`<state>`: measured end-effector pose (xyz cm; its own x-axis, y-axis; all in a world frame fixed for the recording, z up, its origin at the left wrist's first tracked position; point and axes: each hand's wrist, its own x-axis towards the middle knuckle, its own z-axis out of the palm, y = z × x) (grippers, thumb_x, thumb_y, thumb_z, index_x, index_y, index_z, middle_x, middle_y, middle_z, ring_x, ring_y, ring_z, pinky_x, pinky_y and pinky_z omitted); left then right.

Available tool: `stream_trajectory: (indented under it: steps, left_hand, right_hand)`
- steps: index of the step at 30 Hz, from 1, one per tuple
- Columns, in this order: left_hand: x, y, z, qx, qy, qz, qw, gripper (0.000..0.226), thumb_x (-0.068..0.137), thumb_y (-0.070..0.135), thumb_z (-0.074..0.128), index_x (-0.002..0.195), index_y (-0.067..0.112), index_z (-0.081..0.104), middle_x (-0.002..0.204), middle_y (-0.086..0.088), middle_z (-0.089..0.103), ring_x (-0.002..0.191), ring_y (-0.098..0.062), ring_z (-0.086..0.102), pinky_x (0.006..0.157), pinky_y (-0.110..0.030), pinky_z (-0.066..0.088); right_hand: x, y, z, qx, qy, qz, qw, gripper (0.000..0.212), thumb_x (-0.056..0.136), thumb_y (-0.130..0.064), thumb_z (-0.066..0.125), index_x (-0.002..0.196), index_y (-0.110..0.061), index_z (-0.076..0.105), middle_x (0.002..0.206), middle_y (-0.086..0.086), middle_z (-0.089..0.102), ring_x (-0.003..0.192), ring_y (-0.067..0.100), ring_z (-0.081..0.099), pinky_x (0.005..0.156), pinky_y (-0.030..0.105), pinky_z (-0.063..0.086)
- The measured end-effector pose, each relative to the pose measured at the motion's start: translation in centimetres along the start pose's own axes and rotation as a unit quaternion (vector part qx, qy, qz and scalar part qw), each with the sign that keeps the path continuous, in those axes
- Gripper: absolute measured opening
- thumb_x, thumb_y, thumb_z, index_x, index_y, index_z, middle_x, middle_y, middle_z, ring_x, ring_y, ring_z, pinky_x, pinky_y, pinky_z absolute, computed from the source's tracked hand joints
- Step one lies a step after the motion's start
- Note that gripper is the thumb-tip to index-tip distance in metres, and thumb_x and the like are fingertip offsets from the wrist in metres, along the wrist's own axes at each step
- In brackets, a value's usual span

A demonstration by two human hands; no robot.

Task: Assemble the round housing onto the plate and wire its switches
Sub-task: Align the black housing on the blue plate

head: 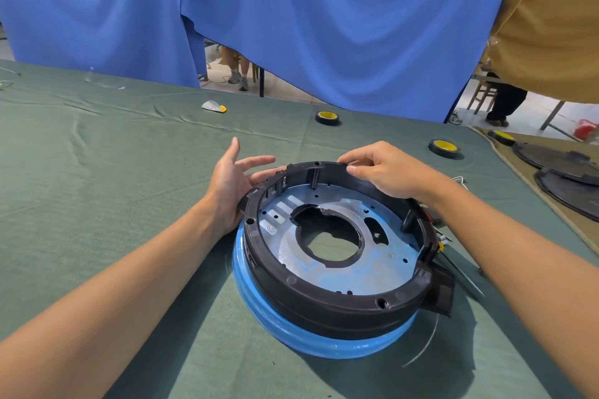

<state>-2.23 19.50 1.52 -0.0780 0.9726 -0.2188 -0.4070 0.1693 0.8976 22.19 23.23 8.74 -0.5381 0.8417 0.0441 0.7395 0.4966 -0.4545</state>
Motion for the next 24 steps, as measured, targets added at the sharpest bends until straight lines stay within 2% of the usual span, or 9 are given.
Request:
stream_trajectory:
  steps: [7, 10, 12, 14, 15, 22, 24]
  left_hand:
    - [-0.1, 0.0, 0.1, 0.012, 0.008, 0.004, 1.000, 0.073, 0.099, 0.067, 0.023, 0.119, 0.009, 0.063, 0.095, -0.014, 0.077, 0.074, -0.027, 0.075, 0.059, -0.036, 0.061]
    - [-0.3, 0.1, 0.3, 0.036, 0.028, 0.007, 0.999, 0.072, 0.099, 0.066, 0.025, 0.117, 0.010, 0.066, 0.094, -0.014, 0.076, 0.070, -0.026, 0.073, 0.061, -0.036, 0.061]
    - [-0.4, 0.0, 0.6, 0.057, 0.044, 0.013, 0.997, 0.071, 0.098, 0.067, 0.027, 0.113, 0.012, 0.070, 0.107, -0.018, 0.072, 0.087, -0.030, 0.072, 0.080, -0.045, 0.059]
    - [-0.5, 0.1, 0.8, 0.070, 0.047, 0.012, 0.996, 0.070, 0.098, 0.067, 0.028, 0.108, 0.014, 0.072, 0.122, -0.021, 0.066, 0.118, -0.037, 0.060, 0.107, -0.058, 0.041]
    - [-0.7, 0.2, 1.0, 0.071, 0.042, 0.009, 0.997, 0.069, 0.098, 0.067, 0.028, 0.107, 0.014, 0.072, 0.126, -0.023, 0.064, 0.127, -0.039, 0.053, 0.113, -0.060, 0.033]
    - [-0.8, 0.4, 1.3, 0.106, 0.031, -0.007, 0.994, 0.069, 0.096, 0.068, 0.028, 0.107, 0.016, 0.073, 0.129, -0.023, 0.061, 0.137, -0.040, 0.042, 0.117, -0.064, 0.019]
    - [-0.8, 0.4, 1.5, 0.113, 0.032, -0.009, 0.993, 0.069, 0.096, 0.068, 0.030, 0.106, 0.016, 0.074, 0.129, -0.023, 0.061, 0.135, -0.040, 0.045, 0.116, -0.064, 0.020]
  right_hand:
    - [-0.2, -0.4, -0.1, -0.009, -0.006, 0.006, 1.000, 0.032, 0.102, -0.017, 0.046, 0.132, -0.018, 0.059, 0.132, 0.002, 0.060, 0.118, 0.016, 0.054, 0.093, 0.024, 0.037]
    - [-0.3, -0.4, 0.0, -0.015, 0.013, 0.011, 1.000, 0.032, 0.102, -0.016, 0.047, 0.131, -0.016, 0.060, 0.128, 0.003, 0.062, 0.110, 0.016, 0.056, 0.089, 0.024, 0.037]
    - [-0.5, -0.2, -0.1, -0.016, 0.036, 0.024, 0.999, 0.031, 0.102, -0.016, 0.047, 0.129, -0.014, 0.061, 0.125, 0.005, 0.064, 0.102, 0.012, 0.054, 0.086, 0.023, 0.036]
    - [-0.7, 0.1, -0.3, -0.018, 0.045, 0.039, 0.998, 0.031, 0.101, -0.016, 0.048, 0.129, -0.013, 0.061, 0.126, 0.006, 0.064, 0.101, 0.011, 0.052, 0.087, 0.024, 0.036]
    - [-0.9, 0.3, -0.3, -0.019, 0.046, 0.044, 0.998, 0.031, 0.101, -0.015, 0.048, 0.129, -0.013, 0.061, 0.126, 0.006, 0.063, 0.101, 0.011, 0.052, 0.087, 0.024, 0.036]
    - [-1.9, 0.5, -0.4, -0.019, 0.060, 0.062, 0.996, 0.031, 0.101, -0.015, 0.048, 0.127, -0.011, 0.063, 0.127, 0.007, 0.063, 0.102, 0.014, 0.052, 0.087, 0.025, 0.038]
    - [-2.2, 0.5, -0.2, -0.018, 0.067, 0.068, 0.995, 0.031, 0.101, -0.015, 0.048, 0.128, -0.011, 0.063, 0.128, 0.007, 0.063, 0.105, 0.016, 0.055, 0.088, 0.025, 0.038]
